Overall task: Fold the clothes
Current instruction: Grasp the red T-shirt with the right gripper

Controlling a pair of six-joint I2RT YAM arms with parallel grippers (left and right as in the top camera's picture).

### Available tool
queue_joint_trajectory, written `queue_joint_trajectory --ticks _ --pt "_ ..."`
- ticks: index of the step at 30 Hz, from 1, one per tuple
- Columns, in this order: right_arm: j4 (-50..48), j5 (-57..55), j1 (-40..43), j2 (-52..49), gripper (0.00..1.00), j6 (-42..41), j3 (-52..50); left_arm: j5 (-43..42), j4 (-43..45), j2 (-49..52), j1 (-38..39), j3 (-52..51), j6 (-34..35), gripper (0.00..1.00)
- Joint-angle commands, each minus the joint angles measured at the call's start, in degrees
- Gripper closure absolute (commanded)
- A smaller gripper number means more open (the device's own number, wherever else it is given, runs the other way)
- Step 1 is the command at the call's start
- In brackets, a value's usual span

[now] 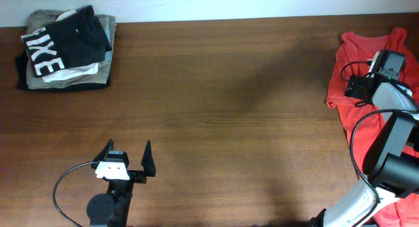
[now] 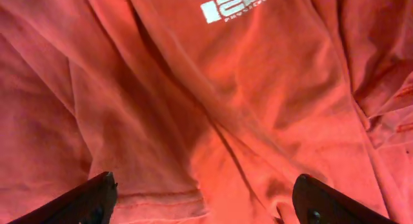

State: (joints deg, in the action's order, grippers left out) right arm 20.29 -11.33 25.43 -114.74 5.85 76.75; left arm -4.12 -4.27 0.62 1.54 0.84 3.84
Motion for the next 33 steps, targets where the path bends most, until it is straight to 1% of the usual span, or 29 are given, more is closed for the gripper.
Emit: queue_joint_trajectory --ticks 1,2,5,9,11,12,14,15,20,21,22,23,25,28,31,33 --pt "-1.3 5.4 0.0 -0.9 0.12 -0.1 0.6 -0.6 -0.1 -0.2 0.2 -0.3 -1.1 0.01" --pt "-1.3 7.3 0.0 -0.9 0.14 -0.1 0.6 -0.6 -0.1 -0.2 0.2 -0.3 -1.1 0.01" --pt "-2.0 10.2 -0.5 -1.4 0.14 0.8 0.6 -0.6 -0.1 -0.2 0.2 -0.3 -1.1 0.01" --pt "-2.1 9.1 -1.8 -5.8 0.14 1.5 0.6 -0.6 -0.1 -0.2 0.2 -0.3 -1.1 0.01" --pt "-2.3 7.7 -1.9 -5.9 0.22 1.4 0.6 -0.6 -0.1 -0.2 0.2 -0.3 -1.1 0.01" --pt "-2.3 5.7 -1.9 -5.9 0.25 1.4 0.7 -0.6 -0.1 -0.2 0.2 -0.3 -1.1 0.01" --pt "-0.1 0.1 -1.9 -5.9 0.25 1.2 2.6 -0.6 -0.1 -0.2 0.2 -0.3 -1.1 0.01" --pt "2.6 0.3 -2.1 -5.9 0.26 0.5 5.2 -0.6 -0.1 -0.2 0.2 -0.3 -1.1 0.01" --pt "7.4 1.0 -4.9 -5.8 0.27 0.6 10.3 -0.6 -0.1 -0.2 0.2 -0.3 -1.1 0.01" --pt "8.0 1.9 -5.4 -5.9 0.31 0.6 10.3 -0.6 -0.1 -0.2 0.2 -0.3 -1.1 0.01" --pt "8.9 3.0 -5.9 -5.9 0.40 0.6 10.0 -0.6 -0.1 -0.2 0.2 -0.3 -1.1 0.01" --pt "8.9 3.6 -6.0 -6.3 0.44 0.6 9.7 -0.6 -0.1 -0.2 0.2 -0.3 -1.1 0.01" --pt "9.8 3.1 -5.8 -8.4 0.44 0.6 9.6 -0.6 -0.1 -0.2 0.2 -0.3 -1.1 0.01" --pt "9.5 2.9 -5.7 -8.7 0.44 1.3 9.6 -0.6 -0.1 -0.2 0.2 -0.3 -1.1 0.01" --pt "9.6 3.0 -4.4 -8.7 0.52 1.2 9.6 -0.6 -0.1 -0.2 0.2 -0.3 -1.1 0.01" --pt "9.6 3.2 -3.9 -8.7 0.55 1.2 9.6 -0.6 -0.1 -0.2 0.2 -0.3 -1.1 0.01"
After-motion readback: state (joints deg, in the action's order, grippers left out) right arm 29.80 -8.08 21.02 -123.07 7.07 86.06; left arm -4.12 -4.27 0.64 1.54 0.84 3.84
